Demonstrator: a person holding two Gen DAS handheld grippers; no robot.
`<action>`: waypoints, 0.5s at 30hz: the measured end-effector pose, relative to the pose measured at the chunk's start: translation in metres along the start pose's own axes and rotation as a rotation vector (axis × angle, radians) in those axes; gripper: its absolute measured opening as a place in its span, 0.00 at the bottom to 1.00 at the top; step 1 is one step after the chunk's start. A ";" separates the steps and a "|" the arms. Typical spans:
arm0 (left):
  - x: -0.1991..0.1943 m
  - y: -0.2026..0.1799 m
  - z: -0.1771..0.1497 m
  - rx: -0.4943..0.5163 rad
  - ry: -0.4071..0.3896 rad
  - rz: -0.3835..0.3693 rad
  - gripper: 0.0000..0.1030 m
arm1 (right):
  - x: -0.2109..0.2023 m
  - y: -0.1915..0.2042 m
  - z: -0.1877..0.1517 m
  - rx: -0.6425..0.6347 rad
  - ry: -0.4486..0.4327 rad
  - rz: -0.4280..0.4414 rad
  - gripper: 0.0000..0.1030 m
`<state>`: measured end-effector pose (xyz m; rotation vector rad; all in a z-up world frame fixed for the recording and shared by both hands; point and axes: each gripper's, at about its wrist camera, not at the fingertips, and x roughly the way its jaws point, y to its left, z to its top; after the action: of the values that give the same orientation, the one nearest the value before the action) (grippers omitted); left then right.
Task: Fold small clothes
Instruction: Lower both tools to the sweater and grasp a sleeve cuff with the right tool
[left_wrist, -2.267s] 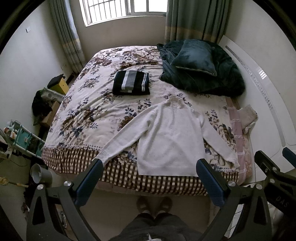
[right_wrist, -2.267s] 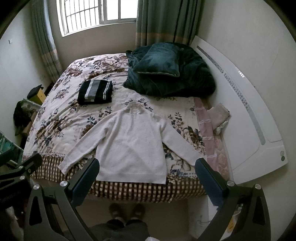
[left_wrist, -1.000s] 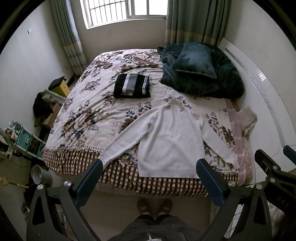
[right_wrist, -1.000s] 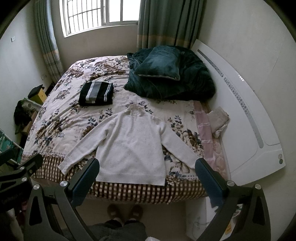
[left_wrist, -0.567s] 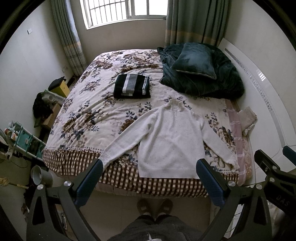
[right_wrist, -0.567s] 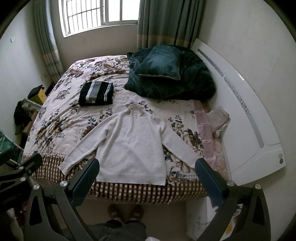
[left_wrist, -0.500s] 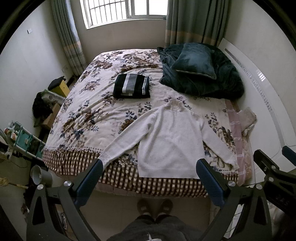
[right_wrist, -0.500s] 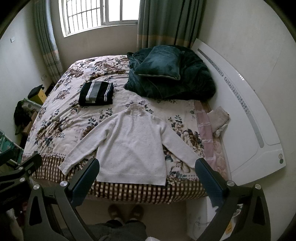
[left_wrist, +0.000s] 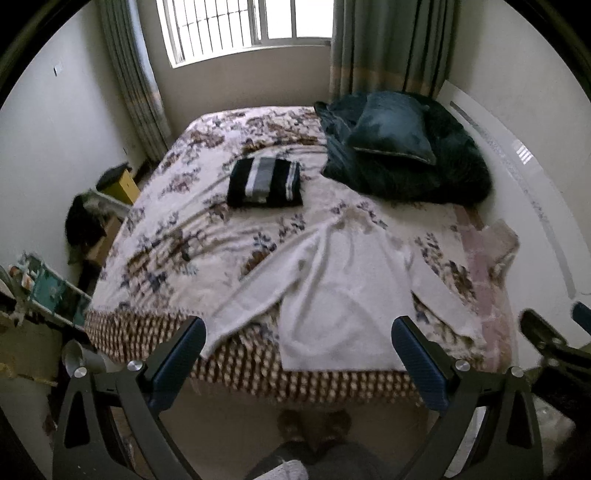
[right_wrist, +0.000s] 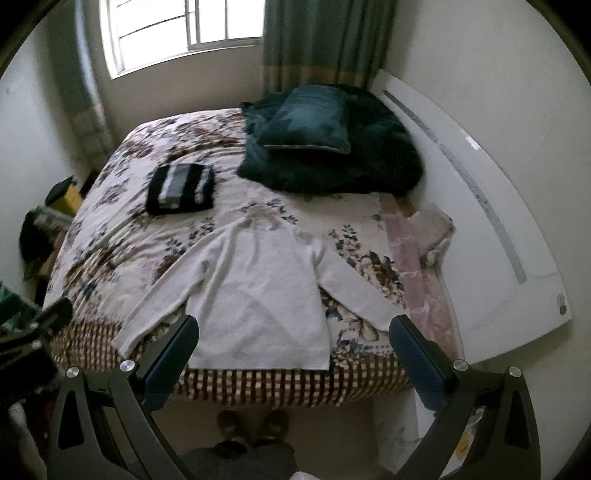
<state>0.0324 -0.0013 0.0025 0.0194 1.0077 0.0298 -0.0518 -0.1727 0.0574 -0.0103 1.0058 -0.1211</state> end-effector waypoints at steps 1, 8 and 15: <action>0.016 -0.002 0.009 0.004 -0.015 0.008 1.00 | 0.015 -0.006 -0.001 0.025 0.003 -0.022 1.00; 0.143 -0.036 0.020 0.056 0.030 0.047 1.00 | 0.157 -0.079 -0.021 0.258 0.131 -0.162 1.00; 0.285 -0.092 0.004 0.082 0.166 0.098 1.00 | 0.336 -0.196 -0.086 0.509 0.288 -0.241 1.00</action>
<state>0.1895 -0.0835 -0.2389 0.1434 1.1734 0.0810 0.0344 -0.3987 -0.2588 0.3602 1.2348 -0.6100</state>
